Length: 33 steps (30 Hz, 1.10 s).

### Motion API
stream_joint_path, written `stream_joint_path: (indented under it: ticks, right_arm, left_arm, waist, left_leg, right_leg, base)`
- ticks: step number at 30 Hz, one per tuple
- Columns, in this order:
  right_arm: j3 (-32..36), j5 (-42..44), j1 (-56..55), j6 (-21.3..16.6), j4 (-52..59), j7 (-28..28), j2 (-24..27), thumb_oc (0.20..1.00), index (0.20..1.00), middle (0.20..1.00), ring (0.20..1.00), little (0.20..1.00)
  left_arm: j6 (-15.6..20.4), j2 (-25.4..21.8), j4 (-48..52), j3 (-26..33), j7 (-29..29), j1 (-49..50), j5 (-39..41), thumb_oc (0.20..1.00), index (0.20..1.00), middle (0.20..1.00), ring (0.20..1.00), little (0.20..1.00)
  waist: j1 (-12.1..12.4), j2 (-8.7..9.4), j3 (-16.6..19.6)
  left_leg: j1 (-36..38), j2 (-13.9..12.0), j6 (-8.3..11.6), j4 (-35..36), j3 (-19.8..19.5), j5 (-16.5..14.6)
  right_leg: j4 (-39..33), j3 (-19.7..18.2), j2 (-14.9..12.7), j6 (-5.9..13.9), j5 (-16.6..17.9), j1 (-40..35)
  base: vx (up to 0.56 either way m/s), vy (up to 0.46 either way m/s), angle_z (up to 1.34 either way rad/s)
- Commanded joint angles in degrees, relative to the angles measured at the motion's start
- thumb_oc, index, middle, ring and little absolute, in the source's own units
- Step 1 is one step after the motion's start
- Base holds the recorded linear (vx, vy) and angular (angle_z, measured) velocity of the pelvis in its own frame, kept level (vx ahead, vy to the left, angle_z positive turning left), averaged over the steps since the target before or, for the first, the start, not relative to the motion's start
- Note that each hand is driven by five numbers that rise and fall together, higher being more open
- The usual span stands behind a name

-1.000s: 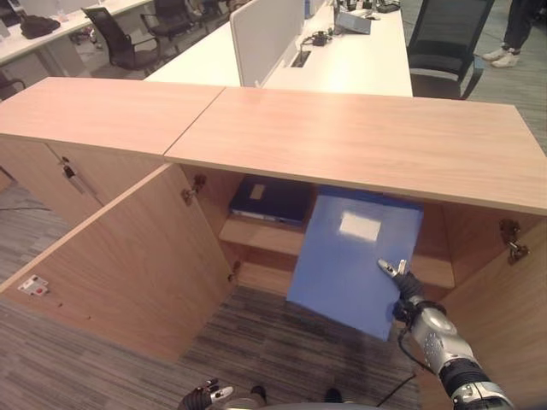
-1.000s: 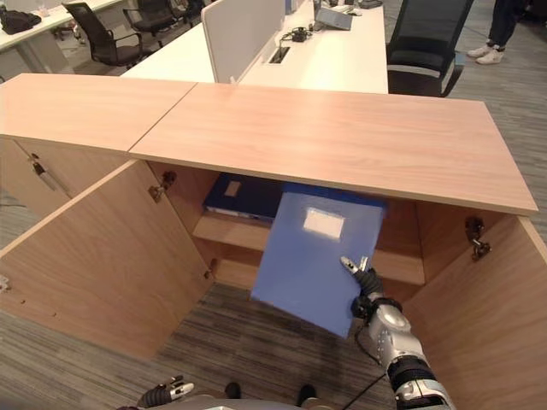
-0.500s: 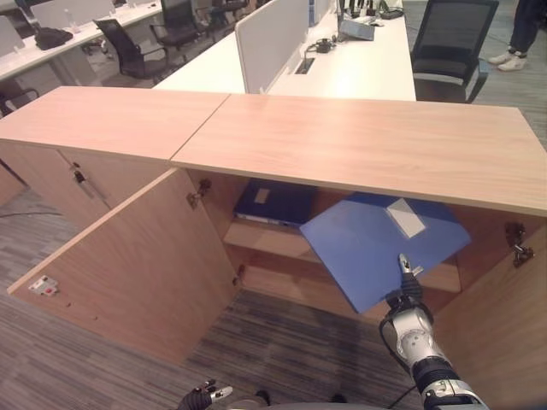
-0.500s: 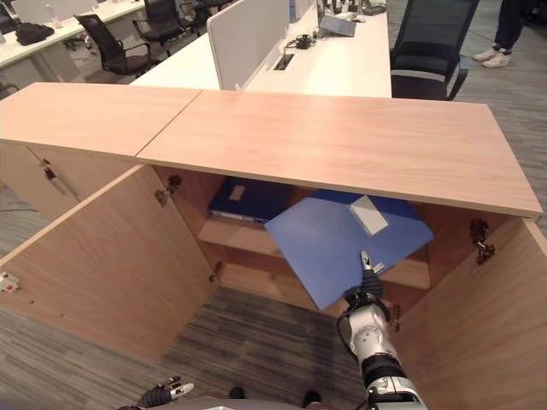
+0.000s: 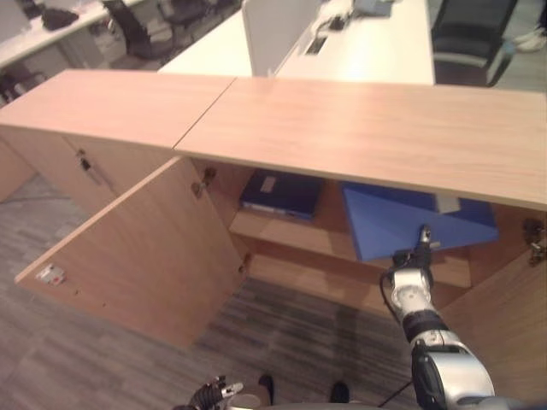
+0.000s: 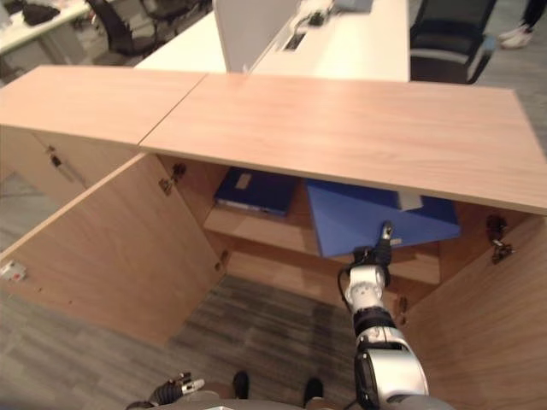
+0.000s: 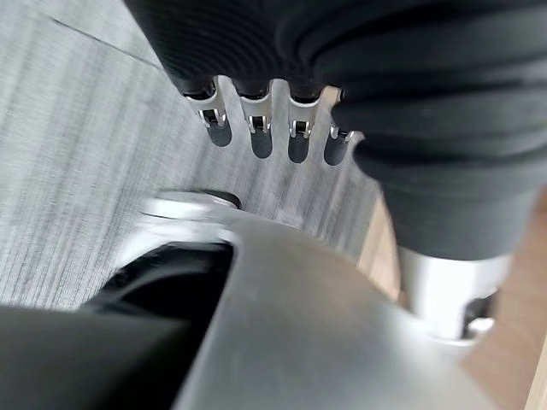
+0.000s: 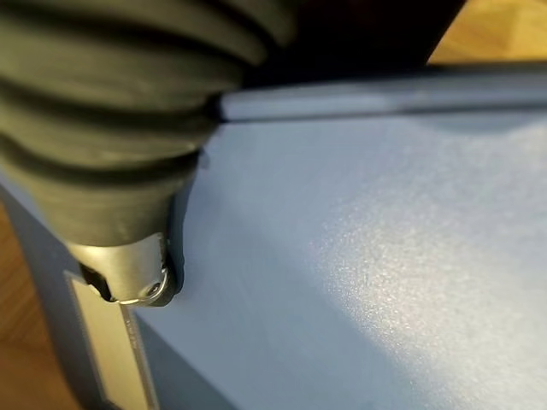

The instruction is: Put the empty folder in the office cabinet

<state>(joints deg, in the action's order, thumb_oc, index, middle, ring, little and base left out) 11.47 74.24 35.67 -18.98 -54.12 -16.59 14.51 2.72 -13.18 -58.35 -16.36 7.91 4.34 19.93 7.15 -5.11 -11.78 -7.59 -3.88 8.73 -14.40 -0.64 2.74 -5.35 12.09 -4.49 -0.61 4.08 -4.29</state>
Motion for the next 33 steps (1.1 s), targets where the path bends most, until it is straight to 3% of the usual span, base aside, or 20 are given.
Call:
stream_joint_path:
  ticks: [1, 5, 10, 11, 17, 18, 19, 21, 22, 23, 25, 27, 30, 33]
  right_arm:
    - [-0.8, -0.7, 7.0, -4.2, 3.3, 0.8, 4.9, 0.2, 0.2, 0.2, 0.2, 0.2]
    - [-0.4, 1.0, 13.3, -4.8, -2.8, -0.6, 8.9, 0.2, 0.2, 0.2, 0.2, 0.2]
    - [-0.2, 1.5, 15.4, -3.8, -6.8, -0.3, 10.3, 0.2, 0.2, 0.2, 0.2, 0.2]
    - [-0.5, 1.5, 15.8, -3.4, -7.9, -0.3, 10.5, 0.2, 0.2, 0.2, 0.2, 0.2]
    - [-1.0, 3.0, 17.6, -2.8, -9.6, 0.2, 9.1, 0.2, 0.2, 0.2, 0.2, 0.2]
    - [-0.8, 3.2, 17.9, -2.8, -9.8, 0.3, 8.6, 0.2, 0.2, 0.2, 0.2, 0.2]
    - [-0.9, 3.2, 17.8, -2.7, -9.4, 0.4, 7.6, 0.2, 0.2, 0.2, 0.2, 0.2]
    - [-0.7, 3.0, 18.1, -2.6, -9.2, 0.2, 6.7, 0.2, 0.2, 0.2, 0.2, 0.2]
    - [0.1, 2.7, 19.7, -2.7, -8.7, -0.5, 5.6, 0.2, 0.2, 0.2, 0.2, 0.2]
    - [0.5, 2.2, 20.0, -3.0, -8.9, -1.4, 5.9, 0.2, 0.2, 0.2, 0.2, 0.2]
    - [1.1, 1.8, 20.4, -3.5, -9.8, -2.4, 7.0, 0.2, 0.2, 0.2, 0.2, 0.2]
    - [1.8, 2.3, 20.5, -4.0, -10.1, -2.8, 8.5, 0.2, 0.2, 0.2, 0.2, 0.2]
    - [3.6, 3.6, 19.5, -4.6, -10.6, -2.7, 13.1, 0.2, 0.2, 0.2, 0.2, 0.2]
    - [4.2, 3.6, 19.4, -4.4, -11.5, -2.9, 16.6, 0.2, 0.2, 0.2, 0.2, 0.2]
  left_arm:
    - [1.1, -0.5, 0.9, -3.5, -0.7, -0.7, 0.6, 1.0, 1.0, 1.0, 1.0, 1.0]
    - [2.0, -0.5, 1.7, -5.6, -1.0, -0.3, 1.3, 1.0, 1.0, 1.0, 1.0, 1.0]
    - [2.4, -1.2, 1.8, -6.1, -0.8, 0.9, 0.2, 1.0, 1.0, 1.0, 1.0, 1.0]
    - [2.5, -1.5, 2.0, -6.3, -0.9, 1.2, -0.3, 1.0, 1.0, 1.0, 1.0, 1.0]
    - [2.7, -3.4, 5.2, -7.3, -0.4, 0.9, 0.2, 1.0, 1.0, 1.0, 1.0, 1.0]
    - [2.8, -3.9, 5.8, -7.5, -0.5, 0.5, 0.1, 1.0, 1.0, 1.0, 1.0, 1.0]
    - [2.8, -4.7, 6.4, -7.3, -0.9, -0.5, 0.0, 1.0, 1.0, 1.0, 1.0, 1.0]
    - [3.0, -5.3, 6.7, -7.1, -1.6, -1.6, -0.1, 1.0, 1.0, 1.0, 1.0, 1.0]
    - [3.6, -6.5, 8.2, -7.2, -2.9, -1.9, 0.1, 1.0, 1.0, 1.0, 1.0, 1.0]
    - [3.7, -6.7, 8.3, -7.0, -3.3, -2.4, 0.2, 1.0, 1.0, 1.0, 1.0, 1.0]
    - [3.6, -7.1, 8.0, -7.5, -3.4, -3.3, 0.3, 1.0, 1.0, 1.0, 1.0, 1.0]
    - [3.7, -7.2, 7.8, -8.1, -3.2, -4.0, 0.6, 1.0, 1.0, 1.0, 1.0, 1.0]
    - [4.7, -7.8, 7.4, -9.3, -3.0, -4.3, -0.9, 1.0, 1.0, 1.0, 1.0, 1.0]
    - [4.8, -7.1, 7.1, -9.7, -2.3, -4.2, -1.4, 1.0, 1.0, 1.0, 1.0, 1.0]
  waist:
    - [1.2, 1.1, -0.2]
    - [5.0, 0.49, -0.8]
    - [7.9, 0.79, 0.4]
    - [8.7, 1.56, 1.0]
    - [10.8, 4.69, 1.5]
    - [11.0, 5.26, 1.4]
    - [10.9, 5.71, 1.0]
    - [9.6, 5.22, -0.1]
    - [7.6, 1.03, -3.1]
    - [7.3, 0.71, -3.4]
    - [7.1, 0.88, -4.0]
    - [7.0, 0.86, -4.1]
    - [5.8, 1.22, -3.9]
    - [5.5, 0.17, -3.0]
  left_leg:
    - [-1.8, -3.0, 0.03, 3.4, 0.1, -1.1]
    - [-7.4, -1.2, -0.65, 15.0, -0.5, 4.0]
    - [-7.6, -1.1, -0.86, 17.9, -0.6, 6.7]
    - [-7.2, -0.8, -1.29, 18.1, -0.6, 8.0]
    - [-6.9, 0.7, -4.19, 17.0, 1.0, 6.6]
    - [-6.7, 0.9, -4.91, 16.4, 1.5, 5.7]
    - [-5.8, 1.4, -6.13, 15.0, 2.2, 3.6]
    - [-4.2, 1.5, -7.53, 13.6, 2.3, 1.5]
    - [-2.0, -1.3, -8.59, 12.1, 2.4, -0.5]
    - [-0.9, -1.6, -7.66, 12.1, 2.9, -1.7]
    - [-0.1, -2.1, -6.24, 11.8, 2.6, -3.0]
    - [-0.3, -2.2, -5.41, 11.6, 1.7, -3.8]
    - [-1.6, -0.9, -4.16, 10.4, -0.6, -4.3]
    - [-2.6, -0.1, -3.36, 10.0, -1.3, -4.3]
  right_leg:
    - [3.9, -0.7, 0.1, 3.89, -12.5, -5.0]
    - [2.9, -2.3, 0.8, 4.56, -14.4, -6.2]
    - [1.5, -5.2, 1.6, 5.31, -16.2, -9.2]
    - [0.9, -6.2, 1.1, 5.7, -16.6, -10.4]
    - [4.8, -8.4, -1.9, 7.87, -16.5, -8.7]
    - [7.3, -8.7, -2.3, 8.68, -16.3, -7.5]
    - [13.3, -8.8, -2.6, 10.83, -14.9, -4.5]
    - [24.1, -9.2, -2.9, 13.95, -10.9, 2.4]
    - [37.5, -7.0, -2.6, 15.61, -4.2, 11.8]
    - [31.3, -4.2, -7.2, 15.61, -6.5, 13.1]
    - [22.7, -1.7, -11.6, 13.92, -7.3, 13.1]
    - [17.4, -2.0, -13.1, 13.5, -5.9, 12.5]
    - [11.5, -8.4, -14.0, 14.8, -2.2, 12.0]
    - [10.8, -9.0, -14.7, 15.43, -1.2, 11.7]
  base:
    - [0.1, 0.055, 0.12]
    - [0.17, 0.061, 0.01]
    - [0.27, 0.053, -0.49]
    - [0.24, 0.099, -0.3]
    - [0.17, 0.091, -0.29]
    - [0.19, 0.115, -0.11]
    - [0.24, 0.138, -0.27]
    - [0.16, 0.18, -0.31]
    - [0.2, 0.15, -0.28]
    - [0.25, 0.04, -0.31]
    - [0.21, -0.169, -0.31]
    - [0.16, -0.197, 0.18]
    - [0.16, -0.238, 0.54]
    - [0.08, -0.136, 0.76]
